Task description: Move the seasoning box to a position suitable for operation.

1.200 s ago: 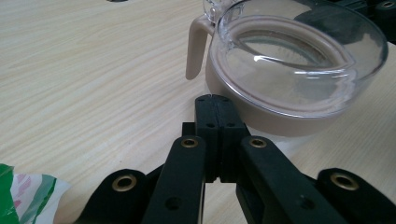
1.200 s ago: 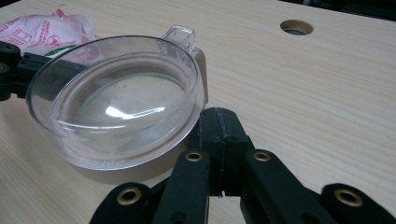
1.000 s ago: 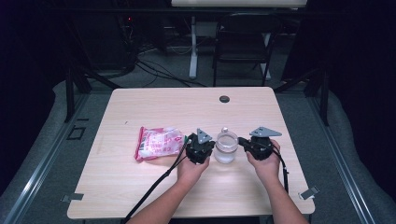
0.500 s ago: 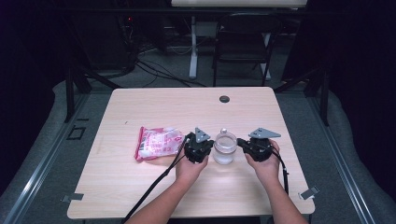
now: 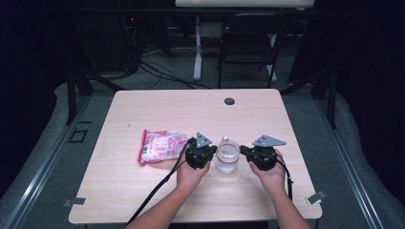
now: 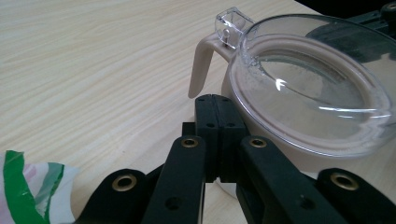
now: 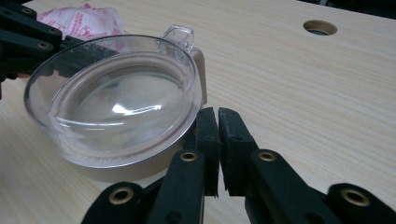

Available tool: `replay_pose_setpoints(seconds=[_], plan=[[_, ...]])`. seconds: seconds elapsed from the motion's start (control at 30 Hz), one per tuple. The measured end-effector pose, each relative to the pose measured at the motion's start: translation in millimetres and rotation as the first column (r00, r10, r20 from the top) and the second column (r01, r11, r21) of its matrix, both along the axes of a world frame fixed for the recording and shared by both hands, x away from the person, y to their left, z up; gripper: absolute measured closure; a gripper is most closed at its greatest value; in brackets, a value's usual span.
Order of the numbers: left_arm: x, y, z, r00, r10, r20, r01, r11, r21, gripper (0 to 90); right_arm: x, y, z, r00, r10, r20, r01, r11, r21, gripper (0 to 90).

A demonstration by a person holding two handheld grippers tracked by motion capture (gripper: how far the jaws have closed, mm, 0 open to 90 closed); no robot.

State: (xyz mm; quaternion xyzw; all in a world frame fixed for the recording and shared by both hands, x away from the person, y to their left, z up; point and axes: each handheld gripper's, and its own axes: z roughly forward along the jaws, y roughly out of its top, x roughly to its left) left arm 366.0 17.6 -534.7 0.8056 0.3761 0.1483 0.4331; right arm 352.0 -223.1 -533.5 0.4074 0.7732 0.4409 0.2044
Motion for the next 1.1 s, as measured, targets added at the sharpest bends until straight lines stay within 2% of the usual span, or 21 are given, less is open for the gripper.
replay_pose_setpoints(seconds=[0.07,0.23,0.33,0.37,0.43,0.5,0.6,0.67,0.7,0.83,0.87,0.93,1.0,1.1], plan=[[-1.7,-0.3,0.0,1.0000,-0.008,-0.005,0.008,1.0000,-0.003,90.0,-3.0,0.6,-1.0,0.9999,-0.013,0.002,0.013,1.000,0.013,90.0],[-5.0,-0.5,-0.1,0.9996,-0.027,0.001,0.027,0.9996,-0.001,90.0,-10.1,2.2,-0.6,0.9992,-0.039,0.009,0.039,0.999,-0.003,90.0],[-7.6,-0.2,1.0,0.9990,-0.046,0.003,0.045,0.9988,0.016,90.0,-15.1,2.1,0.9,0.9990,-0.042,-0.012,0.042,0.999,0.001,90.0],[-8.5,-0.3,1.3,0.9988,-0.049,-0.002,0.049,0.9987,0.011,90.0,-19.5,2.4,1.8,0.9980,-0.055,-0.030,0.056,0.998,0.009,90.0],[-8.4,0.3,1.5,0.9986,-0.052,-0.005,0.052,0.9986,0.009,90.0,-21.7,2.8,1.4,0.9974,-0.063,-0.035,0.064,0.998,0.021,90.0],[-7.8,1.7,0.9,0.9976,-0.067,-0.017,0.066,0.9977,-0.013,90.0,-27.7,2.4,2.2,0.9958,-0.072,-0.056,0.074,0.997,0.033,90.0],[-8.1,2.9,-0.4,0.9968,-0.078,-0.016,0.078,0.9967,-0.024,90.0,-32.3,3.3,3.2,0.9953,-0.078,-0.057,0.079,0.997,0.020,90.0],[-9.1,4.9,-0.6,0.9962,-0.087,-0.011,0.087,0.9962,-0.009,90.0,-36.5,4.9,3.9,0.9958,-0.070,-0.059,0.072,0.997,0.018,90.0],[-11.2,9.2,1.9,0.9956,-0.093,-0.012,0.093,0.9956,0.006,89.8,-40.5,6.8,4.2,0.9970,-0.045,-0.063,0.046,0.999,0.011,90.0],[-20.2,23.2,10.0,0.9945,-0.105,-0.002,0.105,0.9944,-0.010,84.9,-46.1,12.0,3.7,0.9978,0.013,-0.066,-0.014,1.000,-0.020,90.0],[-23.4,27.3,11.2,0.9939,-0.111,0.004,0.111,0.9939,-0.002,84.5,-47.0,12.4,3.9,0.9975,0.027,-0.066,-0.029,0.999,-0.025,90.0],[-30.2,35.0,11.8,0.9932,-0.116,-0.002,0.116,0.9932,0.001,83.4,-47.9,12.2,4.1,0.9959,0.051,-0.074,-0.053,0.998,-0.025,90.0],[-33.3,38.6,11.6,0.9928,-0.119,-0.008,0.119,0.9928,0.003,80.7,-48.4,12.2,4.0,0.9956,0.053,-0.077,-0.054,0.998,-0.022,90.0],[-41.6,47.5,11.5,0.9910,-0.132,-0.023,0.132,0.9912,-0.010,77.6,-48.7,10.4,4.5,0.9931,0.071,-0.093,-0.073,0.997,-0.012,90.0]])
